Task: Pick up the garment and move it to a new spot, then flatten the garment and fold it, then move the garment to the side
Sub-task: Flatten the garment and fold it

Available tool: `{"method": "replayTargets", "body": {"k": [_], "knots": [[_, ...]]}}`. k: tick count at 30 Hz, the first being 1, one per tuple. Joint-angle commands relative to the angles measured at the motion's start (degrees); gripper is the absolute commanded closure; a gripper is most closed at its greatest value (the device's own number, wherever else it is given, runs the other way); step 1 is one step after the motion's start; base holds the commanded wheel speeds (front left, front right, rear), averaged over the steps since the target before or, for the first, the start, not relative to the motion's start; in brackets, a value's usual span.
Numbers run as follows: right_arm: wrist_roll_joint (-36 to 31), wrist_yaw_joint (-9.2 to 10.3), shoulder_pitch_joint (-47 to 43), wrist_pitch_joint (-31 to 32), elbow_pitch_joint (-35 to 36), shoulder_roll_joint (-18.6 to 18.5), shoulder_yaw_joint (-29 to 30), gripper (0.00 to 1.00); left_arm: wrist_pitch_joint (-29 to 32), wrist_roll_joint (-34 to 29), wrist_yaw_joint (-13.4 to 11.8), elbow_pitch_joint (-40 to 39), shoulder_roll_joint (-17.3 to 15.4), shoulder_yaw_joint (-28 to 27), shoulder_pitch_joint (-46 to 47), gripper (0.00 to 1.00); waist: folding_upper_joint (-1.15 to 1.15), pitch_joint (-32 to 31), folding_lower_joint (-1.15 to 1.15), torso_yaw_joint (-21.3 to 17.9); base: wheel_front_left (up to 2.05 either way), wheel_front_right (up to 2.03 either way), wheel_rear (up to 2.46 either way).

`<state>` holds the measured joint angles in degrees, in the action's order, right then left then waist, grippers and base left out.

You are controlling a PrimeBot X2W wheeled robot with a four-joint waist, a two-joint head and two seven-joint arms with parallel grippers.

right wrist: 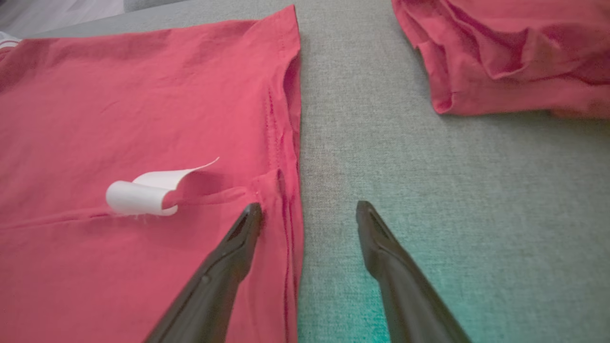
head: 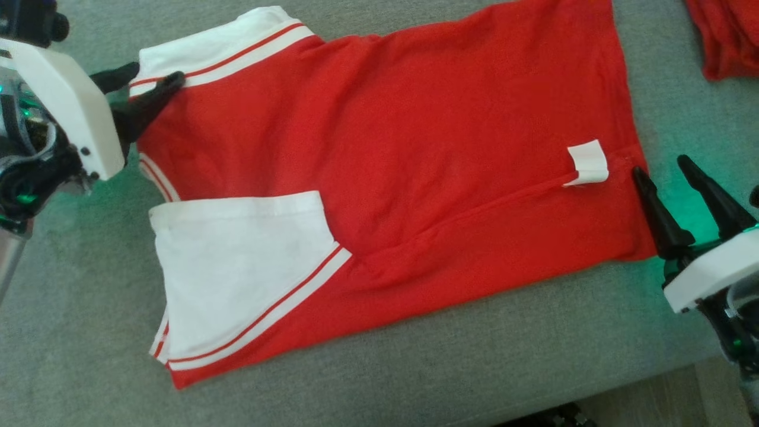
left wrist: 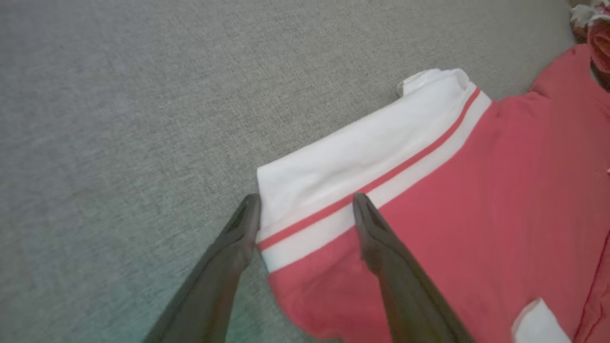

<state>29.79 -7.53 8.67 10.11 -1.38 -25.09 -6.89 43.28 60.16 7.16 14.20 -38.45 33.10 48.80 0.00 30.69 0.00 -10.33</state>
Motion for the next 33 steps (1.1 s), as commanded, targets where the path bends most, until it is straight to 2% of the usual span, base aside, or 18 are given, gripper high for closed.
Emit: {"method": "replayTargets", "body": {"k": [1, 4, 9, 13, 14, 16, 17, 18, 22, 25, 33], "knots": [[0.4, 0.04, 0.3, -0.7, 1.1, -1.2, -0.4, 0.00, 0.4, 0.4, 0.3, -1.1, -2.8, -2.0, 1.1, 0.00, 0.00, 0.1, 0.00, -0.3, 0.00, 0.00, 0.00], [0.6, 0.04, 0.7, -1.2, 0.3, -1.2, -0.4, 0.00, -0.3, 0.3, 0.3, -2.1, -3.2, -1.8, 1.2, 0.00, 0.00, 0.3, 0.00, -0.7, 0.00, 0.00, 0.00], [0.6, 0.04, 1.4, -1.7, -0.5, -1.0, -1.1, 0.00, -3.0, -3.2, 0.3, -1.5, -4.5, -0.8, 2.7, 0.00, 0.00, 0.6, 0.00, -1.4, 0.00, 0.00, 0.00], [0.7, 0.04, 1.7, -1.9, -1.1, -0.8, -1.2, 0.00, -2.2, -1.8, 0.3, -1.1, -4.2, -0.3, 2.8, 0.00, 0.00, 0.6, 0.00, -1.9, 0.00, 0.00, 0.00], [0.7, 0.04, 1.7, -2.0, -1.3, -0.7, -1.1, 0.00, -1.7, -0.9, 0.3, -1.3, -4.0, -0.1, 2.7, 0.04, 0.00, 0.6, 0.00, -2.0, 0.00, 0.00, 0.00], [0.6, 0.04, 1.6, -2.3, -1.7, -0.7, -0.9, 0.00, -2.0, 0.0, 0.3, -2.2, -4.0, 0.0, 2.8, 0.53, 0.00, 0.5, 0.00, -2.1, 0.00, 0.00, 0.00], [0.6, 0.04, 1.6, -2.4, -1.9, -0.6, -0.8, 0.00, -2.4, 0.2, 0.3, -2.5, -4.0, 0.0, 2.9, 0.85, 0.00, 0.4, 0.00, -2.1, 0.00, 0.00, 0.00], [0.6, 0.04, 1.5, -2.5, -2.0, -0.6, -0.7, 0.00, -2.8, 0.3, 0.3, -2.8, -4.2, 0.1, 3.0, 1.00, 0.00, 0.3, 0.00, -2.2, 0.00, 0.00, 0.00], [0.5, 0.04, 1.5, -2.8, -2.7, -0.2, -0.6, 0.00, -6.0, 0.3, 0.3, -5.8, -5.1, 0.8, 3.2, 1.00, 0.00, -0.3, 0.00, -2.1, 0.00, 0.00, 0.00], [0.4, 0.04, 1.3, -3.0, -3.4, 0.2, -0.4, 0.00, -10.1, -1.0, 0.3, -11.4, -6.4, 2.5, 2.8, 1.00, 0.00, -0.9, 0.00, -1.8, 0.00, 0.00, 0.00], [0.6, 0.04, 0.0, -3.1, -4.9, 1.2, 0.3, 0.00, -19.9, -11.3, 0.3, -26.9, -11.0, 12.2, -3.5, 1.00, 0.00, -2.6, 0.00, -0.4, 0.00, 0.00, 0.00]]}}
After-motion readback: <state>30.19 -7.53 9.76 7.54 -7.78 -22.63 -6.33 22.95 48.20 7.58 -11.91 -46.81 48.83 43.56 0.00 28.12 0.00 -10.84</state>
